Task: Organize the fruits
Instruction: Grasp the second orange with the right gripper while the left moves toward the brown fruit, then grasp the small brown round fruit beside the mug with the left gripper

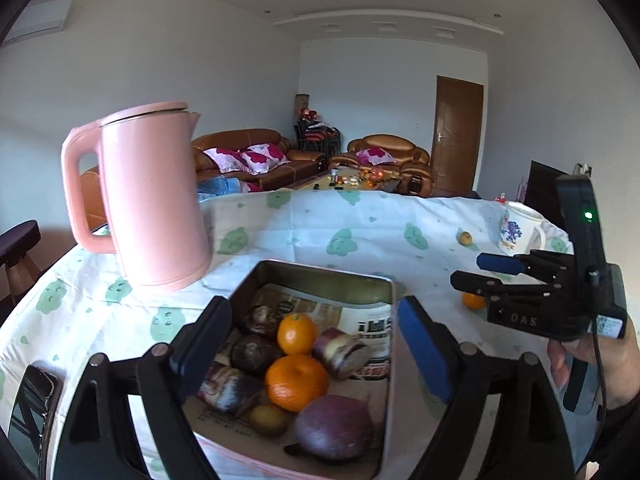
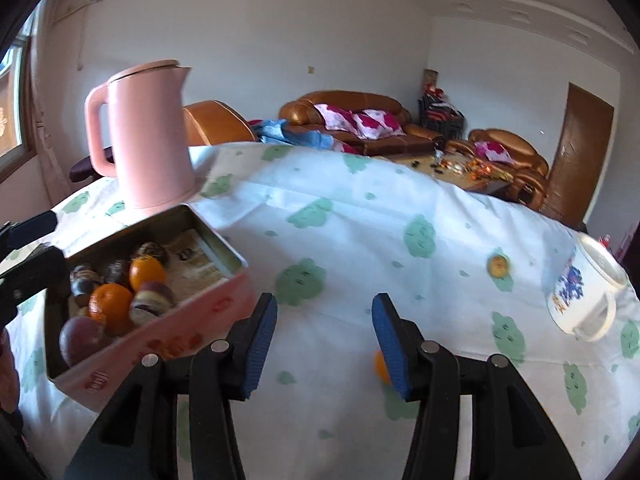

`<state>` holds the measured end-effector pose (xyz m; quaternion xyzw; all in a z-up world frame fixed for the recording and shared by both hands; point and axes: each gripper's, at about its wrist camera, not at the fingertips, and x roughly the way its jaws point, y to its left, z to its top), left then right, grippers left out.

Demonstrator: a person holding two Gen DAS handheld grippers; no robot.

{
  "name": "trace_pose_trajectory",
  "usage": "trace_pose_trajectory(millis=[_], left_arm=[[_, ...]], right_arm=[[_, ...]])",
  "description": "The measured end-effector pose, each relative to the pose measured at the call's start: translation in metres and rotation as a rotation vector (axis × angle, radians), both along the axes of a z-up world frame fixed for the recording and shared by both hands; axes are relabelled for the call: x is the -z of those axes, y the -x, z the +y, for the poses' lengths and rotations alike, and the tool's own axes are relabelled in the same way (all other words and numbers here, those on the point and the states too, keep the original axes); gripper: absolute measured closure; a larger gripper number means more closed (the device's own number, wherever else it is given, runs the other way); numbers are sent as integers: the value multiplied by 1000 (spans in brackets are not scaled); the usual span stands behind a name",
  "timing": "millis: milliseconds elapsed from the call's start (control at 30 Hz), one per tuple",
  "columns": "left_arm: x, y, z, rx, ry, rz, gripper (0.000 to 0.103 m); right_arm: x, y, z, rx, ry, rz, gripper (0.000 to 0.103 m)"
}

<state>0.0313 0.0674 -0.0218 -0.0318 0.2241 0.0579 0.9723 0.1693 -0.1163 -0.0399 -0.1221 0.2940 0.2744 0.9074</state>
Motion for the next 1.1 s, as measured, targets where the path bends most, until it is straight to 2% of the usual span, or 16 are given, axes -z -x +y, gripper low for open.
trace_pose_trajectory(millis=[100, 200, 400, 433, 500, 667, 933, 1100], left_arm=[[-1, -10, -26, 59, -30, 15, 12], [-1, -22, -47, 103, -42, 40, 12], [0, -55, -62, 111, -43, 102, 12], [-1, -58, -62, 109, -41, 107, 12], [-4, -66, -65, 101, -46, 117, 12], [-14, -84, -78, 116, -50, 137, 12], [-31, -138, -132, 193, -84, 166, 12], [-20, -191, -160, 216, -76, 210, 12]], right_arm=[[13, -18, -19, 51, 58, 39, 51], [21, -27, -28, 37, 44, 97, 51], [33, -38, -23, 11, 60, 157, 52], [36, -40, -22, 11, 62, 173, 53], [39, -44, -23, 16, 68, 194, 64], [33, -46, -37, 19, 37, 177, 65], [11, -77, -103, 202, -14, 131, 65], [8, -97, -151, 337, -60, 116, 65]])
